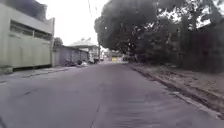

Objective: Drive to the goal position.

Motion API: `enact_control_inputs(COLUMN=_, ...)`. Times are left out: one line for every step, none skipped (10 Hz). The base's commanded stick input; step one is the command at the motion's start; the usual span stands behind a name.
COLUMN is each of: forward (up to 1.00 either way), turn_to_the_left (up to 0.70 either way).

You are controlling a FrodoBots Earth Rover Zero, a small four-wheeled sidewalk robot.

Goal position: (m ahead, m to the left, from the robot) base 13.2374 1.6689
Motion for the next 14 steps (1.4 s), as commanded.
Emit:
enact_control_inputs(forward=1.00, turn_to_the_left=-0.26)
enact_control_inputs(forward=1.00, turn_to_the_left=-0.15)
enact_control_inputs(forward=1.00, turn_to_the_left=-0.04)
enact_control_inputs(forward=1.00, turn_to_the_left=0.06)
enact_control_inputs(forward=1.00, turn_to_the_left=-0.23)
enact_control_inputs(forward=1.00, turn_to_the_left=-0.25)
enact_control_inputs(forward=1.00, turn_to_the_left=-0.09)
enact_control_inputs(forward=1.00, turn_to_the_left=0.06)
enact_control_inputs(forward=1.00, turn_to_the_left=-0.23)
enact_control_inputs(forward=1.00, turn_to_the_left=-0.34)
enact_control_inputs(forward=1.00, turn_to_the_left=-0.34)
enact_control_inputs(forward=1.00, turn_to_the_left=-0.34)
enact_control_inputs(forward=1.00, turn_to_the_left=-0.34)
enact_control_inputs(forward=1.00, turn_to_the_left=-0.34)
